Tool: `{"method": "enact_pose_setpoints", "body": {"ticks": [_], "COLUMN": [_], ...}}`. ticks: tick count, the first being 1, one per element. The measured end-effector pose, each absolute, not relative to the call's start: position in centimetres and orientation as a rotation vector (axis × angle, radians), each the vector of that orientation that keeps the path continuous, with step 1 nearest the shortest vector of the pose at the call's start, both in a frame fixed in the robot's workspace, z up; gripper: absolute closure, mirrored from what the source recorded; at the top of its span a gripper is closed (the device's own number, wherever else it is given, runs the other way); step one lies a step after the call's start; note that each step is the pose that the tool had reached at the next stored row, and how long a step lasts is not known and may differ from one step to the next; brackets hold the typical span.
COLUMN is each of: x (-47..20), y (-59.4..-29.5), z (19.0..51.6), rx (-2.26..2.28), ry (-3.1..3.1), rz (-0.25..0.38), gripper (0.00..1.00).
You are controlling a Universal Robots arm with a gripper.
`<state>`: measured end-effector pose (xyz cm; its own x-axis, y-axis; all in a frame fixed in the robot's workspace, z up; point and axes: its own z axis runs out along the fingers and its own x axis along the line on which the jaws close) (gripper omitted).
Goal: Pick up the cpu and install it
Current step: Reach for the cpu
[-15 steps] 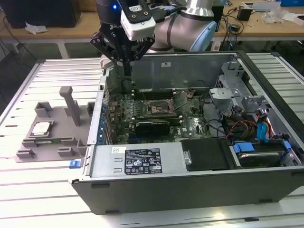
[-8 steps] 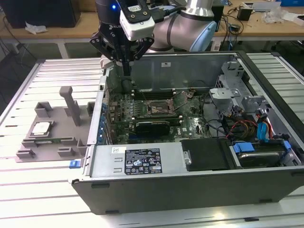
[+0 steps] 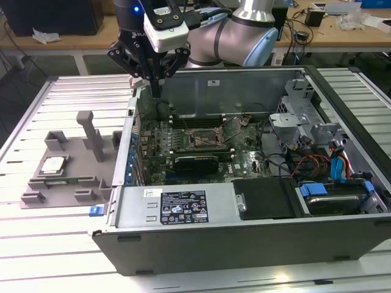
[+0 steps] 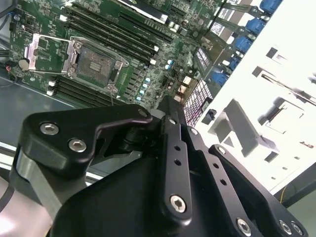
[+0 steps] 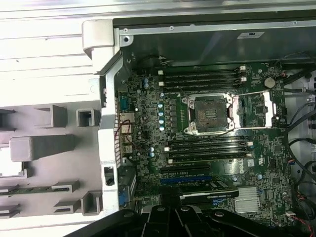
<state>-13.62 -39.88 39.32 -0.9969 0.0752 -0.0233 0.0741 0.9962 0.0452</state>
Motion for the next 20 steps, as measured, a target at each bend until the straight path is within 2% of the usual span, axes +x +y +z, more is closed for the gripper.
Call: {"method": "enact_pose_setpoints", "body": {"ticks": [20], "x": [-16.4], "y": [-39.9], "z": [39.3], "rx": [0.117], "ry": [3.114], "rz": [0.069], "gripper": [0.89]}}
